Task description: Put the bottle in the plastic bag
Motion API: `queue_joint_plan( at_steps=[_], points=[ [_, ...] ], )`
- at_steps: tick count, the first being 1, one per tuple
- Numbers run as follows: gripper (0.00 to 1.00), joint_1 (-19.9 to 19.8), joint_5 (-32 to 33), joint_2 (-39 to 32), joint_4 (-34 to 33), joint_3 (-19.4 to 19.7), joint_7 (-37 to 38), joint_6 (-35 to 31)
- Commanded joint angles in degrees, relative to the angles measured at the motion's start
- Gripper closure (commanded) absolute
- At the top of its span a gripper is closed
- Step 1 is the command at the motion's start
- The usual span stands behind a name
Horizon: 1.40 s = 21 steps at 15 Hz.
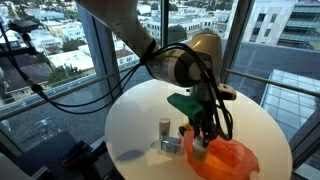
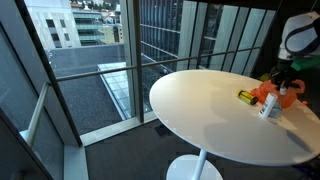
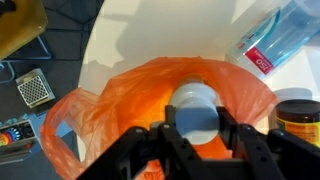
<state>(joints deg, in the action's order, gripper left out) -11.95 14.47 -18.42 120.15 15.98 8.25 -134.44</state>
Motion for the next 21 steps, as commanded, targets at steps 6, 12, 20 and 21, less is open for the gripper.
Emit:
queue_joint_plan(
  at_steps=[6, 12, 20, 21],
  points=[
    [0.06, -0.27, -0.06, 0.7, 0.65, -0.24, -3.15, -1.09],
    [0.0, 1.55, 1.85, 7.64, 2.13, -0.25, -2.41, 1.22],
    [0.0, 4.97, 1.13, 19.39, 4.52, -4.69, -1.7, 12.71],
    [0.0, 5.14, 0.0, 20.87, 5.02, -5.53, -2.88, 13.93]
  ],
)
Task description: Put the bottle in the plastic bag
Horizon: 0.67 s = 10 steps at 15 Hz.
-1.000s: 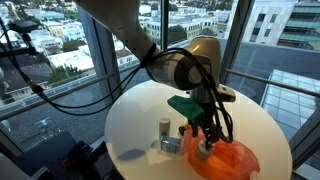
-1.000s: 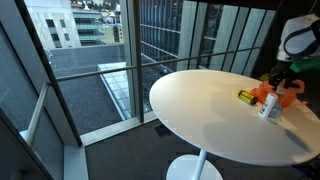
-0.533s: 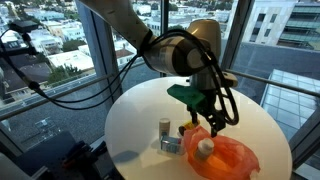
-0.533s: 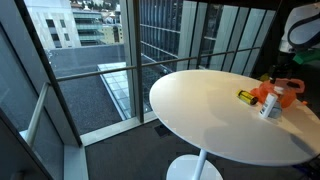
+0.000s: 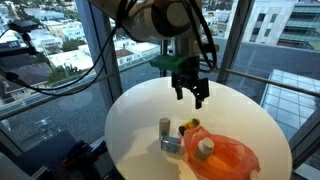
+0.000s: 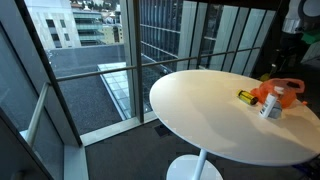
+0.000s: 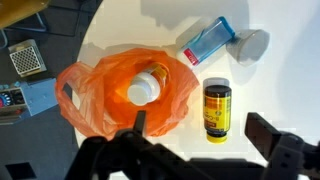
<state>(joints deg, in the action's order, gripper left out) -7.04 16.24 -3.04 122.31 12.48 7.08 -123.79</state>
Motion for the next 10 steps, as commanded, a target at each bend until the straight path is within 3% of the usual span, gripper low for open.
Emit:
queue_joint_plan(
  at_steps=[1, 10],
  points=[
    [0.0, 0.41, -3.24, 6.9, 3.31, -2.77, -3.0, 4.56],
    [0.0, 2.18, -14.52, 15.61, 4.33, -5.41, -13.7, 14.1]
  ],
)
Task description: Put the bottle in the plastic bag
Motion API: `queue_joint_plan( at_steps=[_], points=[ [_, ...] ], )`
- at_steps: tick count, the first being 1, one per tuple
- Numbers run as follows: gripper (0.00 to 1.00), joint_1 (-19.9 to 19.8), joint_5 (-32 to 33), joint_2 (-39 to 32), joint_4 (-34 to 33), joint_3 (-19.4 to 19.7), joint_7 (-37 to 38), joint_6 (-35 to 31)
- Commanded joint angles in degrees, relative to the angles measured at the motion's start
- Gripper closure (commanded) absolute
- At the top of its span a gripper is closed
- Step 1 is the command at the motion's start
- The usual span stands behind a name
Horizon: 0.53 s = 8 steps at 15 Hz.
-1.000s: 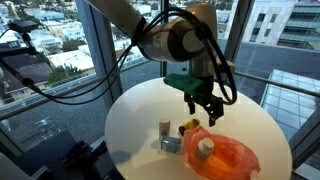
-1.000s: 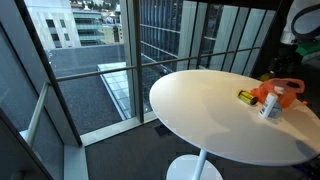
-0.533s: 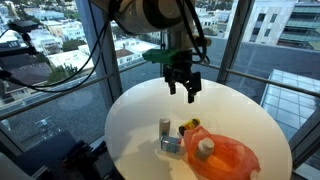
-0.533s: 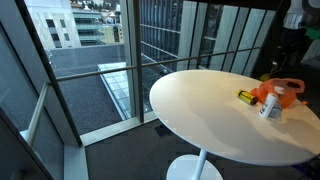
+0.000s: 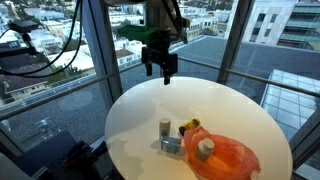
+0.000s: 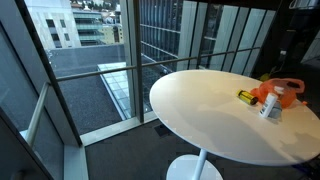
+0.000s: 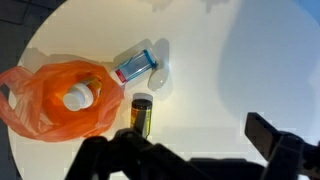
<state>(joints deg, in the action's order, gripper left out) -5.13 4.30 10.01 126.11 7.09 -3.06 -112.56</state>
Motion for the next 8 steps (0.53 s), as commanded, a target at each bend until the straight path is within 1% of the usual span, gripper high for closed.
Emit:
queue_joint_plan(
  at_steps=[1, 3, 4, 8],
  points=[
    [0.0, 0.25, -2.88, 2.46, 0.08, -0.06, -3.8, 3.91],
    [0.0, 0.04, -3.37, 0.66, -0.74, 0.16, -3.99, 5.03],
    [0.0, -0.03, -2.4, 1.56, -0.11, -0.29, -2.63, 3.61],
    [0.0, -0.04, -2.53, 0.61, -0.11, -0.29, -2.67, 4.05]
  ],
)
